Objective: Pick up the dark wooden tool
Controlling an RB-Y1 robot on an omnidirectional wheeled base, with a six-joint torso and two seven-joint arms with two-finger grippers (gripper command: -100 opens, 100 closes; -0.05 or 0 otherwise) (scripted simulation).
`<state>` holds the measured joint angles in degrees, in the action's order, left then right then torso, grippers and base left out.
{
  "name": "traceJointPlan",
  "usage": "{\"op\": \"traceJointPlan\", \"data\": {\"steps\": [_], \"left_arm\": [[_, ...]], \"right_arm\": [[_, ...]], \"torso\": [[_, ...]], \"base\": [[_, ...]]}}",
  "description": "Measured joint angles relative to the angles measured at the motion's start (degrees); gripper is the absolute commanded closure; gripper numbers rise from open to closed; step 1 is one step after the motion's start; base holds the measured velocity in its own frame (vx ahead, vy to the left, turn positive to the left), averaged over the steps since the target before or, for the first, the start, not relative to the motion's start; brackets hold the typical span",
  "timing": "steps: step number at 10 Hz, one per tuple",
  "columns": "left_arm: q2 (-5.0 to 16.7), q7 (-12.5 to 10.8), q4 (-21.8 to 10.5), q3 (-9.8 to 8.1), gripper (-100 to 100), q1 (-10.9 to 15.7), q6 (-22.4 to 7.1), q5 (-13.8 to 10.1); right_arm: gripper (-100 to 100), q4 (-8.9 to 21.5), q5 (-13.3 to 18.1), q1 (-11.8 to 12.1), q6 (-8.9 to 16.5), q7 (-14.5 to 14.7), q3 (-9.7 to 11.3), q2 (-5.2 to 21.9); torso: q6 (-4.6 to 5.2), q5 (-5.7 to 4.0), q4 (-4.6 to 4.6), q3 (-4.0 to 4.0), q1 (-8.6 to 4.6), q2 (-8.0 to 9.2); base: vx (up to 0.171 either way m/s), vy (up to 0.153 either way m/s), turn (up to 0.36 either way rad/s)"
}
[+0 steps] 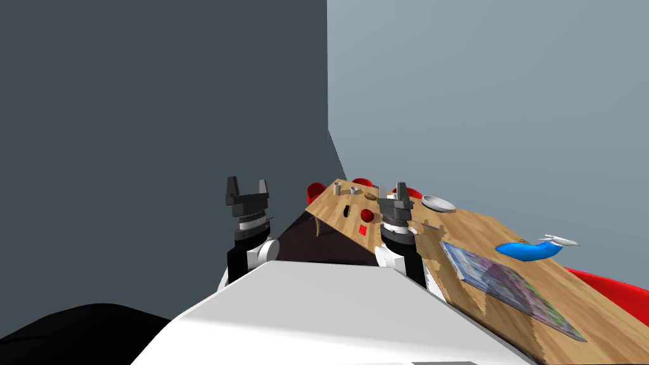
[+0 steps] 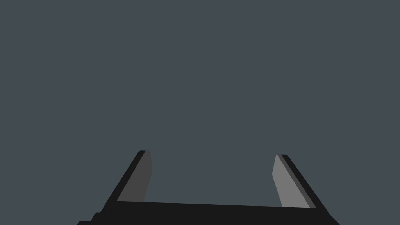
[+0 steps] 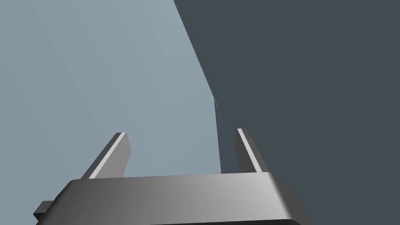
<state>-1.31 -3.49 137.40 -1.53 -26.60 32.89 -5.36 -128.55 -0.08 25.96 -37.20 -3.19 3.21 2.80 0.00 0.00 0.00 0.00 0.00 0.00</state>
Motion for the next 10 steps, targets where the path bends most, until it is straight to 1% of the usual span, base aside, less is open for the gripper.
{"op": "traceJointPlan", "data": {"steps": [2, 3, 4, 5, 6, 7, 8, 9, 10], "left_arm": [[-0.01, 0.0, 0.0, 0.01, 0, 0.01, 0.0, 0.0], [-0.01, 0.0, 0.0, 0.01, 0, 0.02, 0.0, 0.0], [-0.01, 0.0, 0.0, 0.01, 0, 0.02, 0.0, 0.0], [-0.01, 0.0, 0.0, 0.01, 0, 0.01, 0.0, 0.0], [-0.01, 0.0, 0.0, 0.01, 0, 0.01, 0.0, 0.0], [-0.01, 0.0, 0.0, 0.01, 0, 0.01, 0.0, 0.0], [-0.01, 0.0, 0.0, 0.01, 0, 0.01, 0.0, 0.0], [0.0, 0.0, 0.0, 0.0, 0, 0.0, 0.0, 0.0], [0.0, 0.0, 0.0, 0.01, 0, 0.01, 0.0, 0.0]], "right_arm": [[-100, 1.48, 2.65, 0.09, -0.25, 1.04, 0.55, 1.56], [-100, 2.37, 4.13, 0.18, -0.35, 1.58, 0.59, 2.67], [-100, 3.19, 5.63, 0.85, -0.72, 2.03, 0.48, 4.17], [-100, 5.02, 7.44, 0.84, -1.27, 3.0, 0.95, 5.28], [-100, 5.07, 8.67, 1.24, -1.21, 3.55, 1.18, 5.92], [-100, 5.65, 10.41, 1.69, -1.13, 4.17, 1.44, 7.01], [-100, 6.74, 11.97, 2.54, -1.43, 4.86, 1.33, 8.92], [-100, 7.35, 13.54, 3.05, -1.77, 5.52, 1.69, 9.48], [-100, 7.81, 15.35, 3.43, -1.42, 6.28, 2.06, 10.74]], "torso": [[-0.02, 0.07, 0.06, 0.17, 0.32, 0.31], [-0.02, 0.09, 0.08, 0.21, 0.38, 0.36], [-0.02, 0.09, 0.09, 0.22, 0.37, 0.39], [-0.02, 0.09, 0.09, 0.23, 0.38, 0.39], [0.01, 0.07, 0.08, 0.19, 0.26, 0.32], [-0.02, 0.06, 0.06, 0.16, 0.25, 0.28], [-0.02, 0.07, 0.06, 0.16, 0.27, 0.27], [0.01, 0.06, 0.06, 0.13, 0.22, 0.22], [-0.01, 0.06, 0.05, 0.12, 0.23, 0.2]], "base": [[-0.099, 0.098, 0.161], [-0.096, 0.099, 0.202], [-0.099, 0.103, 0.187], [-0.065, 0.066, 0.053], [-0.056, 0.068, 0.143], [-0.058, 0.087, 0.241], [-0.041, 0.063, 0.098], [-0.039, 0.071, 0.163], [-0.031, 0.051, 0.106]]}}
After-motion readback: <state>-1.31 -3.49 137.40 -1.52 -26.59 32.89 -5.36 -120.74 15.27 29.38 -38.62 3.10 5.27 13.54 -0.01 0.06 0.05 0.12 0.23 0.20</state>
